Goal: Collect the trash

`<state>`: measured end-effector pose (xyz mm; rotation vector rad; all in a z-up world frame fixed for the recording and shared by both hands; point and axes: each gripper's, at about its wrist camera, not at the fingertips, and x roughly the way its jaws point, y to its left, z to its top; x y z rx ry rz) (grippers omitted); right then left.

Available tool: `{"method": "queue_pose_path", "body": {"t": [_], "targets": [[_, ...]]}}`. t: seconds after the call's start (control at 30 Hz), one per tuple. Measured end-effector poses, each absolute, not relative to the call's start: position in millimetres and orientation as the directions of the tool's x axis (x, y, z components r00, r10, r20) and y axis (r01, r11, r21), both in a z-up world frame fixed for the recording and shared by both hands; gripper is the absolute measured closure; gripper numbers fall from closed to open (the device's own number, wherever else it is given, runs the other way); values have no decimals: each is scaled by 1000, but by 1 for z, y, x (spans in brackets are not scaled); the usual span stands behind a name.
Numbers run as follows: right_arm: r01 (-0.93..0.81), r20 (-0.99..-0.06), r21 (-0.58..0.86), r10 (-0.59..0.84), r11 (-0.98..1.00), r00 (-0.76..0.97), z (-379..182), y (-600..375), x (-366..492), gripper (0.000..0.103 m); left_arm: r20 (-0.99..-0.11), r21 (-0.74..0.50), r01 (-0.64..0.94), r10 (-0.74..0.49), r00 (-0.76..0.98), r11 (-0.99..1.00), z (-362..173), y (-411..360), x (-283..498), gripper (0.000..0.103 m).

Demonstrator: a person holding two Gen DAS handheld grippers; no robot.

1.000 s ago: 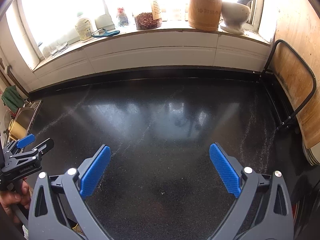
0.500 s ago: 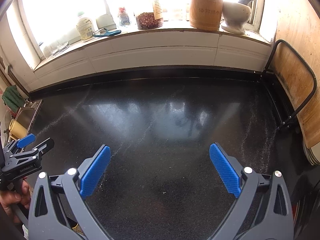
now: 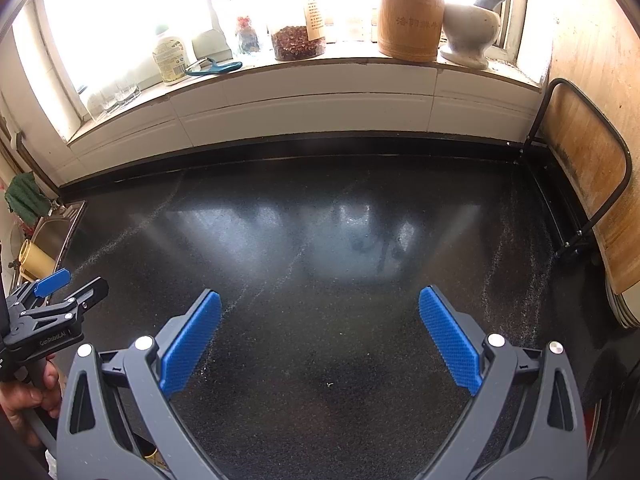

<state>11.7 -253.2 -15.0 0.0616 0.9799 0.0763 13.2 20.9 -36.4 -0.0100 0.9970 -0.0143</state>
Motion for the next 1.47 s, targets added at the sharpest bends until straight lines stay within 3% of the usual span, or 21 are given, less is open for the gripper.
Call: {"method": "queue_pose_path", "body": {"t": [1.0,1.23,1.47], "targets": [[-29,-828,85,87,996,554,-16,-256,5,7,-840,-52,-8,-39,542,999,-35,23,7,7],[-25,-833,89,88,996,546,-20,-257,5,7,-831,-9,13,-14,556,1000,-35,21,7,7],[-29,-823,72,76,997,563,-31,-264,7,7,-842,-27,29,-39,539,999,-56,30,15,7]]}}
